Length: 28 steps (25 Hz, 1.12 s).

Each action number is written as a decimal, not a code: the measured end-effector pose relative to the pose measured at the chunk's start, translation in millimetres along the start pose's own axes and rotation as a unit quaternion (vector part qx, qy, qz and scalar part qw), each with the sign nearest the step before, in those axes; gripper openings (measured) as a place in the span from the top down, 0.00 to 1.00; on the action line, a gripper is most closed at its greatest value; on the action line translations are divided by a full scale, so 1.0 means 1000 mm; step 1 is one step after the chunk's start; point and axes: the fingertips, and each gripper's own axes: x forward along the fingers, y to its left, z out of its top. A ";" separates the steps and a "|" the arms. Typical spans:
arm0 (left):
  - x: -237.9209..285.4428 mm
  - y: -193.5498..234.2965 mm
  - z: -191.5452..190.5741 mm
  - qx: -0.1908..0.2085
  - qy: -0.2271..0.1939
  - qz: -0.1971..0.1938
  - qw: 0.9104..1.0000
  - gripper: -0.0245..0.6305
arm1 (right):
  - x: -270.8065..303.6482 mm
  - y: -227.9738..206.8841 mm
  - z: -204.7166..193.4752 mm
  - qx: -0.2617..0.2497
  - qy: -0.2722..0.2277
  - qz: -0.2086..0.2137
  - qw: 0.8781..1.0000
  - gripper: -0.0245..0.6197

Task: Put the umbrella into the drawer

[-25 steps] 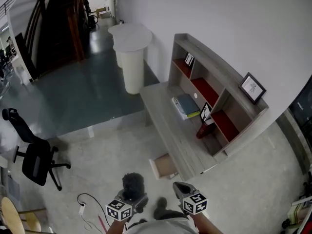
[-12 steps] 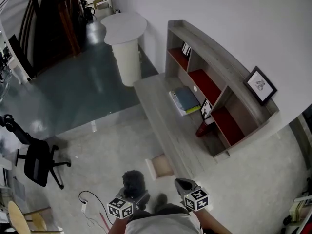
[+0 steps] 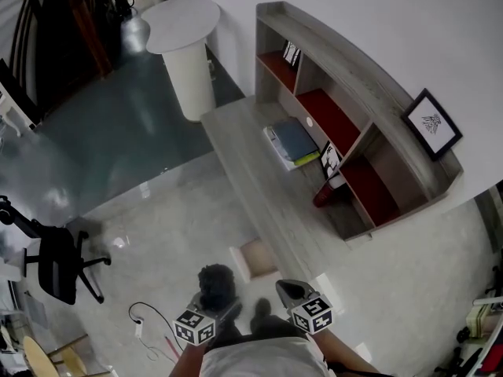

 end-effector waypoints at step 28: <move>0.030 0.125 -0.051 0.049 0.174 -0.121 0.976 0.55 | 0.086 0.004 -0.039 0.133 -0.010 -0.149 0.980 0.95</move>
